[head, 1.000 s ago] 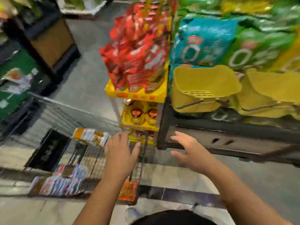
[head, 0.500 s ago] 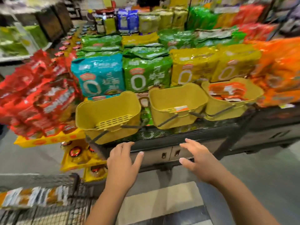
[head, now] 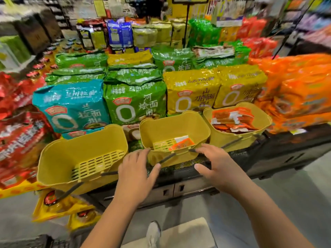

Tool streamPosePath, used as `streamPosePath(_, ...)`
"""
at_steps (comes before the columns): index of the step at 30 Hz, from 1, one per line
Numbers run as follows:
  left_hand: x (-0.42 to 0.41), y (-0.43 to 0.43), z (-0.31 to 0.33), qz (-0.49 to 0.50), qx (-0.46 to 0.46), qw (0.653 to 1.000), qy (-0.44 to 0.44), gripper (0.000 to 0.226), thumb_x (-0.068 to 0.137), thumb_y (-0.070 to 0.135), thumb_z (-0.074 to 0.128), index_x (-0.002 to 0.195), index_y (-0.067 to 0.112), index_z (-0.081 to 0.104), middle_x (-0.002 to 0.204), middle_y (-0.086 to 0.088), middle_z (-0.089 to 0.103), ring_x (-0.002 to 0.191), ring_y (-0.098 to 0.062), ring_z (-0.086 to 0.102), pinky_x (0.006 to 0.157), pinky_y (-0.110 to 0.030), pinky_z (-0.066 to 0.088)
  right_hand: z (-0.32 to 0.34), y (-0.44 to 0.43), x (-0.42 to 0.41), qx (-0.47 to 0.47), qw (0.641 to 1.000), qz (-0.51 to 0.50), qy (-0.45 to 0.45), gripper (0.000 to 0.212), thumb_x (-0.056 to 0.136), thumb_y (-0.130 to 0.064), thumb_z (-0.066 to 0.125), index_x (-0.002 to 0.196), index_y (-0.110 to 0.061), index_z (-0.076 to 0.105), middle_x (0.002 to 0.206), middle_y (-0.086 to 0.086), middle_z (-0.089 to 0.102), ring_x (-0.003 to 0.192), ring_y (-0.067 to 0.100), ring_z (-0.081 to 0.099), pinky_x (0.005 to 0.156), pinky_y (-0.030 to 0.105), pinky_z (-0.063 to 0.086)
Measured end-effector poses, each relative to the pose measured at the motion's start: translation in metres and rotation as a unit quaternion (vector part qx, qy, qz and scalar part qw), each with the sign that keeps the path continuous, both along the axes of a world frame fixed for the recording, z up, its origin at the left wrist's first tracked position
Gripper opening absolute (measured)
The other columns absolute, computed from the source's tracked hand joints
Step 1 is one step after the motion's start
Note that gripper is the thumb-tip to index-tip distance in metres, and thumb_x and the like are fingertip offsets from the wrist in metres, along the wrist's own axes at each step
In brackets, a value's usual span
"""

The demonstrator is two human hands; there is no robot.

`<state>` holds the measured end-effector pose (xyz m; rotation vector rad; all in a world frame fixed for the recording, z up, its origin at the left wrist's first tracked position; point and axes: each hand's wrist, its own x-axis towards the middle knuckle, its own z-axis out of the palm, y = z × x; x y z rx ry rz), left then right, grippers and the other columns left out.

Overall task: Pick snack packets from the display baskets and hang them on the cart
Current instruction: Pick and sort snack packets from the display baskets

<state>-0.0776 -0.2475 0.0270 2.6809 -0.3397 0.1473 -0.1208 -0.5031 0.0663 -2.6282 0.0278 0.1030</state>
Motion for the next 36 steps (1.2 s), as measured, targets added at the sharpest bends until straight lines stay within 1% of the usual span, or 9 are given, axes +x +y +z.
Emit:
streamPosePath(6,0.077,-0.014,-0.008,-0.030,0.023,0.999,-0.002,0.059,0.096,0.060,0.044,0.140,0.022,0.053,0.133,-0.002,0.058,0.125,-0.028,0.051,0.098,-0.045,0.045,0.014,0.000,0.069,-0.073,0.997,0.020,0.021,0.052,0.100,-0.040,0.059,0.147,-0.023,0.047,0.155,-0.004,0.042,0.145,0.012,0.030,0.113,0.018,0.019)
streamPosePath(9,0.111,-0.017,-0.015,-0.065,0.064,0.995,0.034,0.077,0.088,0.069,0.022,0.141,0.024,0.053,0.137,-0.002,0.058,0.132,-0.030,0.048,0.103,-0.048,0.042,0.016,0.000,0.115,-0.103,0.993,0.007,0.052,0.051,0.100,-0.043,0.057,0.146,-0.024,0.047,0.153,-0.004,0.044,0.141,0.014,0.037,0.112,0.026,0.029)
streamPosePath(13,0.141,-0.019,-0.027,-0.107,0.139,0.981,0.083,0.080,0.087,0.073,0.017,0.145,0.029,0.050,0.152,-0.007,0.048,0.150,-0.037,0.026,0.114,-0.058,0.029,-0.010,0.008,0.174,-0.142,0.981,-0.003,0.135,0.051,0.098,-0.044,0.059,0.146,-0.027,0.049,0.149,-0.001,0.051,0.134,0.021,0.049,0.104,0.032,0.041)
streamPosePath(16,0.146,-0.022,-0.033,-0.126,0.160,0.969,0.139,0.075,0.096,0.072,0.012,0.157,0.033,0.030,0.170,0.000,0.011,0.155,-0.030,-0.016,0.123,-0.054,-0.002,-0.039,0.020,0.207,-0.186,0.949,0.030,0.252,0.053,0.095,-0.037,0.063,0.145,-0.026,0.049,0.144,0.004,0.055,0.127,0.026,0.055,0.098,0.034,0.047)
streamPosePath(20,0.146,-0.020,-0.031,-0.123,0.169,0.965,0.156,0.073,0.095,0.073,0.013,0.152,0.034,0.039,0.170,0.003,0.007,0.154,-0.027,-0.020,0.123,-0.058,-0.001,-0.074,0.027,0.232,-0.249,0.895,0.118,0.351,0.048,0.093,-0.022,0.066,0.138,-0.018,0.051,0.130,0.009,0.056,0.122,0.030,0.055,0.093,0.032,0.044)
streamPosePath(23,0.146,-0.019,-0.031,-0.126,0.179,0.964,0.153,0.084,0.087,0.075,0.003,0.149,0.035,0.043,0.170,0.003,0.009,0.155,-0.027,-0.018,0.121,-0.061,0.003,-0.096,0.022,0.243,-0.300,0.876,0.147,0.349,0.070,0.090,-0.019,0.070,0.152,-0.023,0.037,0.154,0.012,0.033,0.142,0.035,0.035,0.115,0.044,0.035)
streamPosePath(26,0.147,-0.020,-0.028,-0.122,0.184,0.961,0.168,0.075,0.093,0.072,0.010,0.149,0.034,0.042,0.170,0.003,0.007,0.155,-0.026,-0.019,0.120,-0.062,0.004,-0.107,0.021,0.249,-0.373,0.854,0.172,0.318,0.064,0.094,-0.010,0.062,0.151,-0.023,0.035,0.154,0.012,0.036,0.139,0.036,0.037,0.109,0.052,0.040)
streamPosePath(31,0.149,-0.023,-0.022,-0.119,0.203,0.947,0.218,0.064,0.100,0.067,0.023,0.152,0.033,0.037,0.170,0.006,0.004,0.154,-0.023,-0.022,0.120,-0.064,0.003,-0.095,0.015,0.249,-0.338,0.868,0.195,0.306,0.042,0.093,-0.008,0.063,0.134,-0.014,0.053,0.135,0.013,0.058,0.121,0.032,0.058,0.095,0.040,0.051)
streamPosePath(36,0.155,-0.034,-0.006,-0.087,0.233,0.943,0.224,0.064,0.098,0.067,0.036,0.154,0.036,0.031,0.164,0.007,0.025,0.156,-0.022,0.003,0.114,-0.073,-0.003,-0.036,-0.016,0.237,-0.189,0.962,0.078,0.180,0.033,0.092,-0.034,0.065,0.122,-0.022,0.059,0.121,0.007,0.067,0.111,0.030,0.063,0.087,0.036,0.051)
